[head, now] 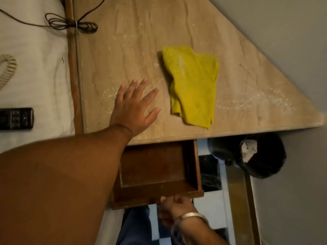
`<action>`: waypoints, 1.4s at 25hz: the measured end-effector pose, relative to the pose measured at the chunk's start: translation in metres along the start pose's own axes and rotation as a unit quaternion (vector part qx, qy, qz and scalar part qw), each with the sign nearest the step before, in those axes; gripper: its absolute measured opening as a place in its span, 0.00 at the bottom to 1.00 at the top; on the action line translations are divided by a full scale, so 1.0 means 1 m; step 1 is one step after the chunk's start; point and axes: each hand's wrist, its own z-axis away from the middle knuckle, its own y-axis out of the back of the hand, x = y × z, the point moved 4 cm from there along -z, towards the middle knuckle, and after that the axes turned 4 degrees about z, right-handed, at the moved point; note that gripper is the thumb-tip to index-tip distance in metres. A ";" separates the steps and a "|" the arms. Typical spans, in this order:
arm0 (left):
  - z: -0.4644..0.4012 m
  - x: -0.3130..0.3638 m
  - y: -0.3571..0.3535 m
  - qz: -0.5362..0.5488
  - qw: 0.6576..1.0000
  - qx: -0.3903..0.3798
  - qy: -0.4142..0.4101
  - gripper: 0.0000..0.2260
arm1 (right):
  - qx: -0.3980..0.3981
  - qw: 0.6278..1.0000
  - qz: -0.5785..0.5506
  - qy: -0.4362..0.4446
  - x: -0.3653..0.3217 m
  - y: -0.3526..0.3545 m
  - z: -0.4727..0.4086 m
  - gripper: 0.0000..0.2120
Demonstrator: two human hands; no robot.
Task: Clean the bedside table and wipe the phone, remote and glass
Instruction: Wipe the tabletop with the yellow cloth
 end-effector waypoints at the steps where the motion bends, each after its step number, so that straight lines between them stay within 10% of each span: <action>1: -0.001 0.000 0.000 0.003 1.000 0.000 -0.001 0.28 | -0.024 0.990 -0.108 -0.085 0.011 -0.014 -0.006 0.06; 4: -0.002 0.000 -0.002 0.005 1.000 0.000 -0.001 0.28 | -0.066 0.907 -0.389 -0.151 0.012 -0.046 -0.020 0.16; 8: -0.001 -0.001 -0.003 0.000 1.000 0.008 -0.003 0.28 | -0.089 0.881 -0.451 -0.111 -0.003 -0.058 -0.023 0.17; 12: -0.002 0.000 -0.003 -0.007 1.000 0.022 -0.011 0.26 | -0.140 0.905 -0.402 0.020 -0.082 -0.055 -0.038 0.06; 15: -0.002 0.000 -0.002 -0.009 1.000 0.023 -0.013 0.25 | 0.007 0.974 -0.079 0.211 -0.121 -0.042 -0.018 0.04; 17: -0.003 0.001 -0.001 -0.008 1.000 0.014 -0.010 0.26 | 0.143 0.885 0.113 0.429 -0.138 -0.010 0.024 0.04; 20: -0.004 0.000 0.001 -0.012 1.000 0.010 -0.003 0.26 | 0.263 0.641 0.290 0.661 -0.193 0.036 0.058 0.18; 24: -0.005 0.002 0.001 -0.011 1.000 -0.001 -0.005 0.26 | 0.318 0.642 0.509 0.477 -0.321 0.030 -0.019 0.34; 30: -0.012 0.012 0.008 -0.046 0.999 0.007 -0.008 0.28 | 0.291 0.391 0.652 0.580 -0.290 0.113 -0.052 0.31; 35: -0.110 0.057 0.011 -0.061 0.996 0.034 -0.056 0.32 | 0.476 0.516 0.562 0.437 -0.320 0.281 -0.065 0.33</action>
